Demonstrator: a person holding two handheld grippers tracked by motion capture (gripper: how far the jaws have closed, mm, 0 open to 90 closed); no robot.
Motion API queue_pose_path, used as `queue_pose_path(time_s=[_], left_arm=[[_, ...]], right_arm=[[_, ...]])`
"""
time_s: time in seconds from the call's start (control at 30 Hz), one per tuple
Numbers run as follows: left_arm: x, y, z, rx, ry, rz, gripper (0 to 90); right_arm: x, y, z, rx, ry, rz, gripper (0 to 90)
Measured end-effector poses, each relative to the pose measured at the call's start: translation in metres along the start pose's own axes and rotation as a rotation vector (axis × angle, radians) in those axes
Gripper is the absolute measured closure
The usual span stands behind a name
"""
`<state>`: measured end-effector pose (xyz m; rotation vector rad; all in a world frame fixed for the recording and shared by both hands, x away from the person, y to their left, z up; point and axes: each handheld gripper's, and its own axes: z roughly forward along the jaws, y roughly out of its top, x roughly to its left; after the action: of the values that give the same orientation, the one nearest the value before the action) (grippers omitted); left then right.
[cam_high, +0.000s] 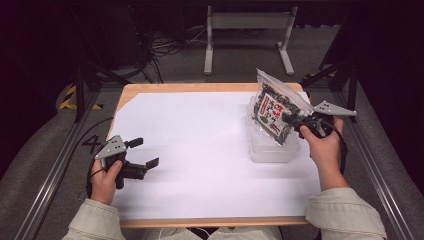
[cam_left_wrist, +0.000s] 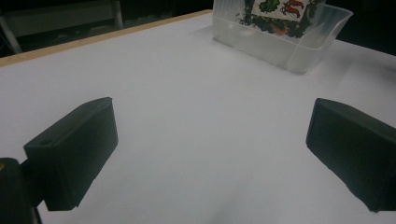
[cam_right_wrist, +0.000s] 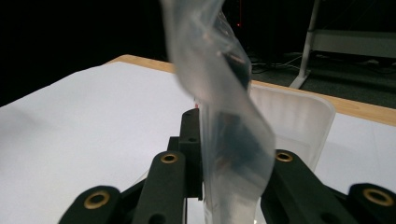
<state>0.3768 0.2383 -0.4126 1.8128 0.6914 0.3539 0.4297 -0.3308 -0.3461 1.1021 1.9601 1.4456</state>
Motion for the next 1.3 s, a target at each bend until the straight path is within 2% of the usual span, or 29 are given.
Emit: queue_pose_path(time_s=[0.17, 0.23, 0.27, 0.33, 0.37, 0.4, 0.5, 0.57, 0.73, 1.0, 1.03, 1.2, 1.23, 1.3], left_arm=[[-0.001, -0.003, 0.002, 0.017, 0.006, -0.007, 3.1], [-0.001, -0.004, 0.003, 0.041, 0.015, -0.006, 3.1], [-0.001, -0.004, 0.002, 0.047, 0.013, -0.004, 3.1], [-0.001, -0.004, 0.002, 0.049, 0.015, -0.003, 3.0], [-0.002, -0.004, 0.002, 0.052, 0.018, -0.004, 3.0], [-0.002, -0.004, 0.003, 0.052, 0.018, -0.004, 3.0], [-0.003, -0.004, 0.003, 0.046, 0.015, -0.010, 3.0], [-0.003, -0.004, 0.003, 0.046, 0.013, -0.008, 3.0], [-0.004, -0.003, 0.005, 0.042, 0.015, -0.012, 3.0], [-0.012, -0.002, 0.001, 0.045, 0.011, 0.009, 2.8], [-0.012, -0.002, 0.001, 0.045, 0.011, 0.009, 2.8], [-0.015, -0.003, -0.003, 0.061, 0.019, 0.005, 2.8], [-0.016, -0.005, -0.004, 0.049, 0.017, -0.006, 2.9], [-0.016, -0.008, -0.006, 0.057, 0.020, -0.017, 3.1]], right_arm=[[-0.002, 0.002, -0.001, 0.002, -0.001, 0.019, 75.4], [-0.004, 0.005, -0.001, 0.002, 0.007, 0.019, 74.5], [-0.004, 0.006, -0.001, -0.006, 0.010, 0.029, 71.2], [-0.005, 0.007, -0.002, -0.054, 0.019, 0.049, 56.7], [-0.005, 0.007, -0.002, -0.054, 0.019, 0.049, 56.7], [-0.005, 0.009, -0.005, -0.083, 0.002, 0.042, 46.2], [-0.005, 0.011, -0.009, -0.106, -0.019, 0.030, 33.5], [-0.006, 0.011, -0.013, -0.117, -0.021, 0.032, 28.4], [-0.008, 0.008, -0.024, -0.116, -0.022, 0.032, 24.6], [-0.007, -0.003, -0.056, -0.111, -0.042, -0.018, 20.2], [-0.007, -0.003, -0.056, -0.111, -0.042, -0.018, 20.2], [-0.003, -0.012, -0.071, -0.060, -0.062, -0.101, 19.0], [-0.002, -0.014, -0.073, -0.048, -0.060, -0.108, 18.9], [0.000, -0.020, -0.076, -0.028, -0.049, -0.118, 19.0]])
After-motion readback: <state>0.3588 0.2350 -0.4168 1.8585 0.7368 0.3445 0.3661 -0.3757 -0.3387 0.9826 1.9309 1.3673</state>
